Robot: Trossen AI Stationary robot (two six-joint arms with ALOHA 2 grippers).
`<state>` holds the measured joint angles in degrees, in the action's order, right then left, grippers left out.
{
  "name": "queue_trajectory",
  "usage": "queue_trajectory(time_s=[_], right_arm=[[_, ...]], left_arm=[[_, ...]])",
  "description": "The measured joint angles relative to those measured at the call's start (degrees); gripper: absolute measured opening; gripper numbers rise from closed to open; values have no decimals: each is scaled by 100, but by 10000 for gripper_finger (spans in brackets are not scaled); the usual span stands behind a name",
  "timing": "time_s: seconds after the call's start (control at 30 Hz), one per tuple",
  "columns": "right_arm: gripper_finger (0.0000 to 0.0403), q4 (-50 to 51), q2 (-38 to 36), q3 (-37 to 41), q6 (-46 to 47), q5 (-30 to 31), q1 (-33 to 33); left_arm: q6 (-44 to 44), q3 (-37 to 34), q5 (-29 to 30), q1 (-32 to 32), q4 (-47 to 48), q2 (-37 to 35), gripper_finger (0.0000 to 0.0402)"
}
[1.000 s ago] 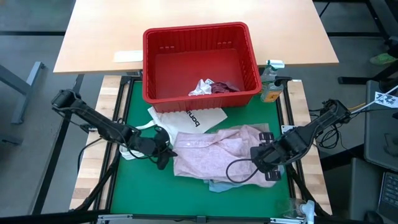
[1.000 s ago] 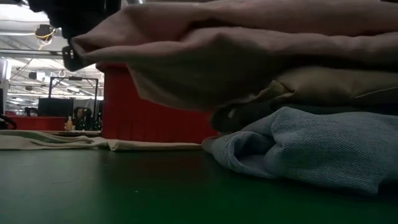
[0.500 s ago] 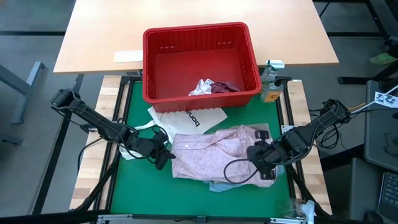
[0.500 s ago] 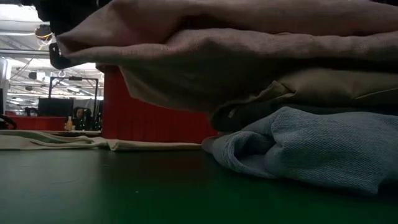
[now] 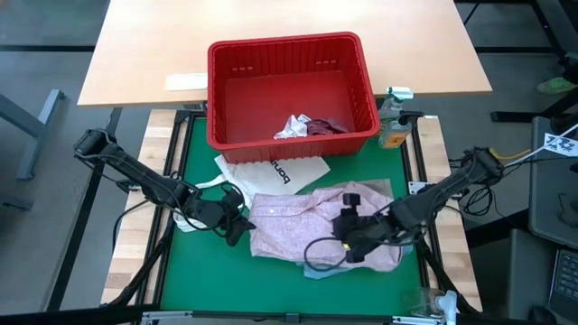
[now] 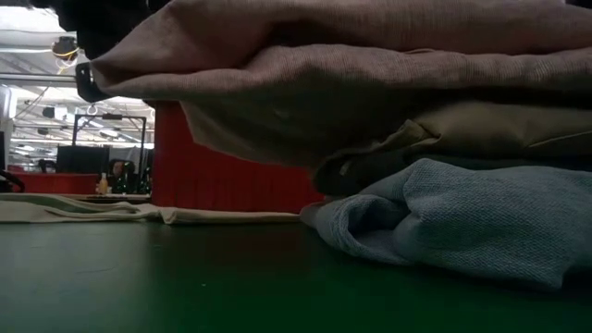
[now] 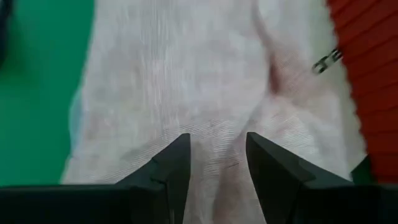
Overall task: Fold laundry
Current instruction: Fold the pink shirt
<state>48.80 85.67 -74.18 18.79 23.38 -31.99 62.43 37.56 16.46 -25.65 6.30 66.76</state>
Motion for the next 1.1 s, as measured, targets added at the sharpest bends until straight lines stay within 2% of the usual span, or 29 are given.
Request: queue_trajectory(time_s=[0.13, 0.33, 0.57, 0.73, 0.87, 1.1], right_arm=[[156, -129, 261, 276, 0, -263, 144], [156, -147, 648, 447, -2, -761, 252], [156, -200, 769, 448, -129, -793, 243], [156, -187, 583, 449, -130, -803, 243], [156, -189, 438, 449, -131, -813, 241], [156, -188, 58, 449, -132, -947, 239]], left_arm=[[0, -2, 40, 0, -131, 2, 4], [-12, -2, 184, 0, -1046, 2, 4], [-14, -2, 550, 2, -1743, 26, 3], [-13, 20, 683, 88, -2658, 338, 2], [-38, 402, 557, 259, -2689, 818, 2], [-878, 1647, -57, 574, -2685, 1718, 3]])
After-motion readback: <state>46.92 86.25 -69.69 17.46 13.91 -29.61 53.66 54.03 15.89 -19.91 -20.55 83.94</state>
